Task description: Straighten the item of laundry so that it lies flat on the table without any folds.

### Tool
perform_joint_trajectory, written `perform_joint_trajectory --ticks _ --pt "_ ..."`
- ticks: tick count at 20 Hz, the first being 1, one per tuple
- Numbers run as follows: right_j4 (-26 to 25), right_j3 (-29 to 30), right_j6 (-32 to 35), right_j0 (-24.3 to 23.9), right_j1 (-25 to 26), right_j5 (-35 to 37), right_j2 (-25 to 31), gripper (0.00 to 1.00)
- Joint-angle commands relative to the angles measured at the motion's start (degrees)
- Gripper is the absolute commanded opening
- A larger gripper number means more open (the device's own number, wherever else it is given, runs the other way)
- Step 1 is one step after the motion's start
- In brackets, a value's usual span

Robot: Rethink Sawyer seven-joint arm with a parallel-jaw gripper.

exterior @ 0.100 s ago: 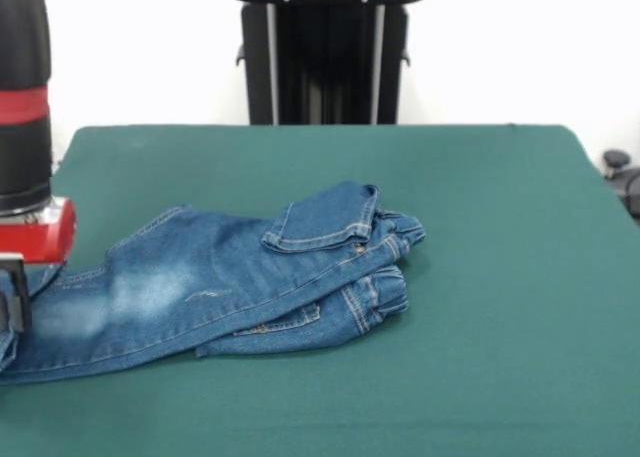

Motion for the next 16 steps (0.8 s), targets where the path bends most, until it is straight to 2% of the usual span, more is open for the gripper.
perform_joint_trajectory --ticks 1,16 --pt "0.0 4.92 0.99 1.04 -0.59 7.14 2.1 0.0" --pt "-0.81 5.67 -1.4 -1.83 1.31 5.05 4.66 0.0"
